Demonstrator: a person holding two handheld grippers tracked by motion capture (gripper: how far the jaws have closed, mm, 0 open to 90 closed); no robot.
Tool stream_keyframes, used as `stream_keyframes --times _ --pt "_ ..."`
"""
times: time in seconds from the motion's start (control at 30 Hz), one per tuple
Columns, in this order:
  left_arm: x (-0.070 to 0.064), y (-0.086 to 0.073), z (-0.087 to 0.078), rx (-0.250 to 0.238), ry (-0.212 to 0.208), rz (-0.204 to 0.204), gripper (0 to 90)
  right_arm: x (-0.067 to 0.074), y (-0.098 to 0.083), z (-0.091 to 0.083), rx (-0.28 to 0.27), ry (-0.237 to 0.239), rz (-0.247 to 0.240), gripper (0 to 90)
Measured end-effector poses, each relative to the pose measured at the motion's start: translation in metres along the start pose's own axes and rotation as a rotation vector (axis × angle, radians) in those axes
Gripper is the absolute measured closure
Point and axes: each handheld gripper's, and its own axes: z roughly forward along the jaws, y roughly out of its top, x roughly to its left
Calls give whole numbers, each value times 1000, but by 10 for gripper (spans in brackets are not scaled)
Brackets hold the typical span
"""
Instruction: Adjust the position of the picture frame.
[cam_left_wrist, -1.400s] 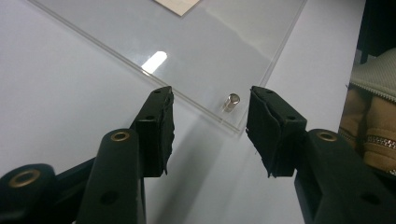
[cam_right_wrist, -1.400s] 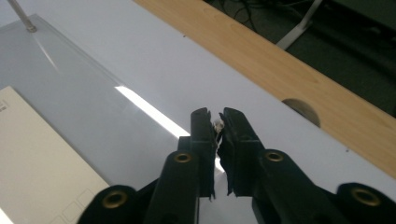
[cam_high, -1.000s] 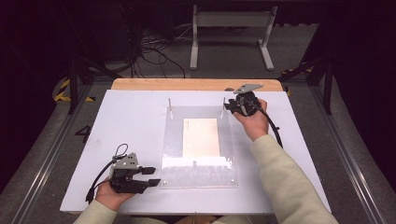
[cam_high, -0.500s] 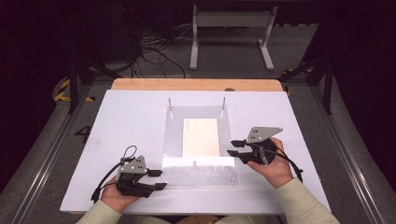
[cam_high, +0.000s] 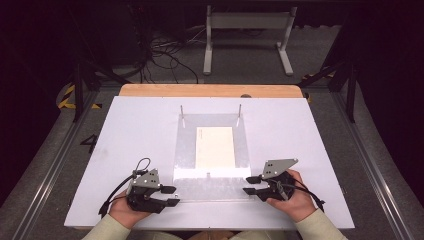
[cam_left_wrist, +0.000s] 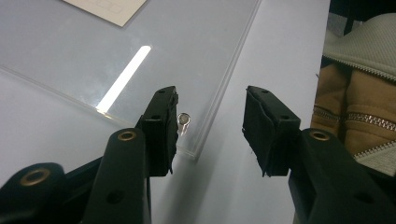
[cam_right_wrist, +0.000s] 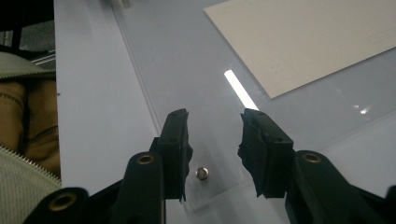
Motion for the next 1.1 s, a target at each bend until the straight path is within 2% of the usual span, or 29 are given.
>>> stream_keyframes --times 0.07,0.17,0.23,0.37,0.43,0.6,0.77,0.97,1.1 --pt "1 -1 1 4 1 -1 545 3 -6 4 36 3 -16 621" --pt "3 -2 5 8 -4 -1 526 5 -10 6 55 4 -18 626" --pt "4 -3 11 35 -1 5 529 6 -11 8 69 8 -25 641" --pt "6 -3 11 29 -1 3 600 8 -12 10 86 22 -43 693" --pt "6 -3 11 30 7 0 668 8 -12 10 85 11 -59 730" --pt "10 -4 11 25 13 -18 778 8 -13 9 83 -6 -57 769" --pt "10 -4 11 29 29 -27 822 9 -13 9 83 -25 -59 815" --pt "10 -5 8 50 -1 -39 831 15 -15 8 84 -18 -52 831" --pt "4 -4 6 83 -20 -15 836 24 -19 5 79 -1 -56 830"
